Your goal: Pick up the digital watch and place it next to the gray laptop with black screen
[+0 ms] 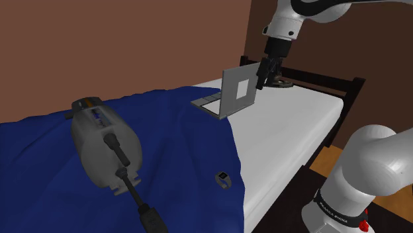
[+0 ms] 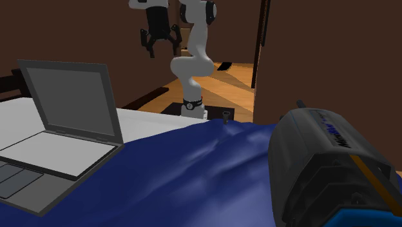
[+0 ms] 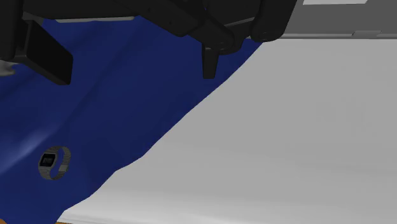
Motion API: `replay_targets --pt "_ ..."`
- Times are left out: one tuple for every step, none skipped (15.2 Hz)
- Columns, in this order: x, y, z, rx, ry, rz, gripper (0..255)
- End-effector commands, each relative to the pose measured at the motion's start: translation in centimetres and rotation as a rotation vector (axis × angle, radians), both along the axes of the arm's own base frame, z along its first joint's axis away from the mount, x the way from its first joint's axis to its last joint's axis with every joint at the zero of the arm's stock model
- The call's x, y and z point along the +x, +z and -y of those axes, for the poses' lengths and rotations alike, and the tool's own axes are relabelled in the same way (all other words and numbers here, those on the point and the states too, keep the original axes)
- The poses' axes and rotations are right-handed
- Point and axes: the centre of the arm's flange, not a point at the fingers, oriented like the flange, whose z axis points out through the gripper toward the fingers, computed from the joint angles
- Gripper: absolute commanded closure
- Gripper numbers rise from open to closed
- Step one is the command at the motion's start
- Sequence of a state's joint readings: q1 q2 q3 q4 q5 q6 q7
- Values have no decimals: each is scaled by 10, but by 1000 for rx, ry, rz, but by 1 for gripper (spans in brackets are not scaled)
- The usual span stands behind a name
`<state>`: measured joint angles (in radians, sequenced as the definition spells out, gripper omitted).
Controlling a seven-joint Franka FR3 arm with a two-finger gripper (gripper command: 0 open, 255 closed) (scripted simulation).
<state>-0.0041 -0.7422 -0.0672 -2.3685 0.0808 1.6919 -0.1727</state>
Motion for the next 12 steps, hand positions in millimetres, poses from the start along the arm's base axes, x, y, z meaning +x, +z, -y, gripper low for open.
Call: replay_targets --pt "0 0 0 0 0 0 0" --pt "-2 -8 -11 -3 -6 -3 0" --pt "-4 -16 -21 -6 -11 -5 0" --pt "-5 -24 -32 -9 -17 -8 0" --pt "-7 -32 -43 -11 -22 -11 0" --pt "-9 -40 -53 -14 -28 -14 0" --pt "-11 -48 -64 -17 -33 -16 0" --pt "-12 -57 -75 -20 -39 -19 0" --pt "-14 -65 -85 -23 -44 -22 0" --pt "-15 -73 -96 -26 -50 -24 0" --pt "-17 -81 -106 -29 -56 -27 0" --pt "-18 -89 -117 -32 -61 -30 0"
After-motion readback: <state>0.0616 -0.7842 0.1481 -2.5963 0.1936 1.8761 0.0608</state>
